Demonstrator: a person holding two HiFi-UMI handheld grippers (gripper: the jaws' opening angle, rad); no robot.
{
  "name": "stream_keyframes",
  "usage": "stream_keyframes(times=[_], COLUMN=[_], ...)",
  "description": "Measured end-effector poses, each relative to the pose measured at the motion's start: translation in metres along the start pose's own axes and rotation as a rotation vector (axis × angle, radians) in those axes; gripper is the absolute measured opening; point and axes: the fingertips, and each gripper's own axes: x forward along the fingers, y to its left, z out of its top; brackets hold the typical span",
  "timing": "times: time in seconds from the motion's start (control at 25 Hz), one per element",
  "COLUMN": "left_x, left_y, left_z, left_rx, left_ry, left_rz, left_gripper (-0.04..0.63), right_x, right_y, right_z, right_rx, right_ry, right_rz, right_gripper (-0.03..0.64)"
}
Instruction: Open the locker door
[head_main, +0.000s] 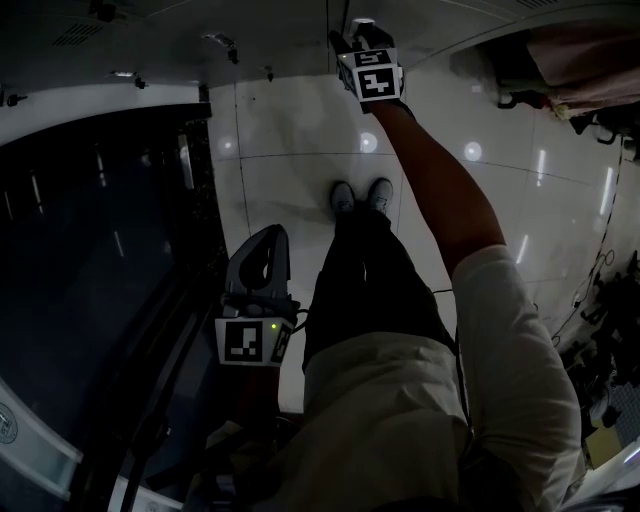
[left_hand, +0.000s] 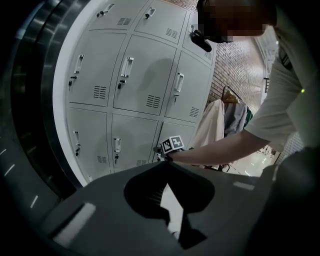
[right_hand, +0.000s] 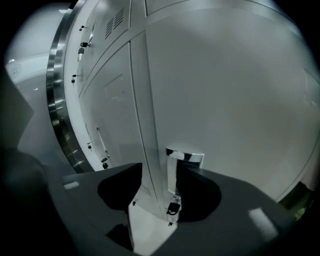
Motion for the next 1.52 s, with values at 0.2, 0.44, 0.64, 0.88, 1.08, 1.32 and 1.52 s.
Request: stream_keyframes(times=[0.2, 0.44, 0.64, 0.88, 1.08, 1.32, 1.52], left_x=[-0.004, -0.005, -0.013, -0.022, -0.03, -0.035, -0.032], left_y=[-0.012, -0.021, -0.032, -0.042, -0.051, -0.063, -0.067], left_z=[0.016, 0.033, 0.053, 0.083, 0.098, 0.107, 0.121], left_rx=[0.008, 0.013, 0.007, 0.037, 0.058, 0.056, 0.069], left_ry=[-0.011, -0.028, -0.027, -0.039, -0.05, -0.036, -0.045], left_rz=[-0.008, -0.026, -0.04, -0.052, -0.075, -0.091, -0.108], left_gripper=[0.067, 0.067, 0.067, 0.067, 0.069, 0.069, 0.069], right_x=[-0.024, -0.056, -0.092, -0.133, -0.157, -0.185, -0.206], right_y=[0.005, 0.006, 0.006, -0.003, -0.015, -0.031, -0.042], right_z=[-0.016, -0.047, -0.082, -0.121, -0.132, -0.145, -0.159], right_rx=[0.011, 0.044, 0.077, 0.129, 0.183, 0.203, 0.206], right_ry=[0.015, 0.018, 0.047, 0.089, 0.119, 0.128, 0.138], right_rz=[-0.026, -0.082, -0.105, -0.145, -0.17, -0.217, -0.29], right_gripper=[0.18, 0.138, 0.127, 0.139, 0.205, 0.235, 0.204])
